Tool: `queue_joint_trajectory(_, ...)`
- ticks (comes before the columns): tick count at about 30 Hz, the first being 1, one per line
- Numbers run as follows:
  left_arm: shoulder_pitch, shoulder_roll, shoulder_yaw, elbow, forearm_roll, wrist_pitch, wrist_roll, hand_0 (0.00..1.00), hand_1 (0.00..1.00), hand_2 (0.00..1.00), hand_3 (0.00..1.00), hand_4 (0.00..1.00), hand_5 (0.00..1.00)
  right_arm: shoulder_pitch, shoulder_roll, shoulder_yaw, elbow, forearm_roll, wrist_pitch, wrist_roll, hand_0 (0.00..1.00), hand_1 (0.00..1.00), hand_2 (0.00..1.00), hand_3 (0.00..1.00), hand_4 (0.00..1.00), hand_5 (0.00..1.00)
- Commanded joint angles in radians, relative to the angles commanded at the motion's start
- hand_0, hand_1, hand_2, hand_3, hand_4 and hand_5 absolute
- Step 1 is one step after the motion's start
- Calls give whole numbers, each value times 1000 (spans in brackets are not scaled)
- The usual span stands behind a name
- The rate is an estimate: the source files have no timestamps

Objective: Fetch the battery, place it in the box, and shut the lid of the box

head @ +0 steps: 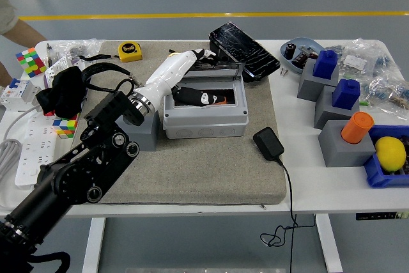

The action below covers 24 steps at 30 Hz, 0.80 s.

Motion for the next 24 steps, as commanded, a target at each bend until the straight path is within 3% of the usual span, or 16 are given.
queue_joint_trajectory(9, 15, 0, 23, -54, -22, -7, 18, 579, 711, 720, 754, 998, 320, 0, 0, 2, 0, 2, 0, 1, 641, 640, 668, 561, 968, 520)
queue_joint_trajectory(24, 34, 6, 96, -70, -52, -21, 38, 570, 706, 720, 754, 998, 344, -2, 0, 6, 0, -7, 0, 1, 641, 640, 668, 561, 969, 520)
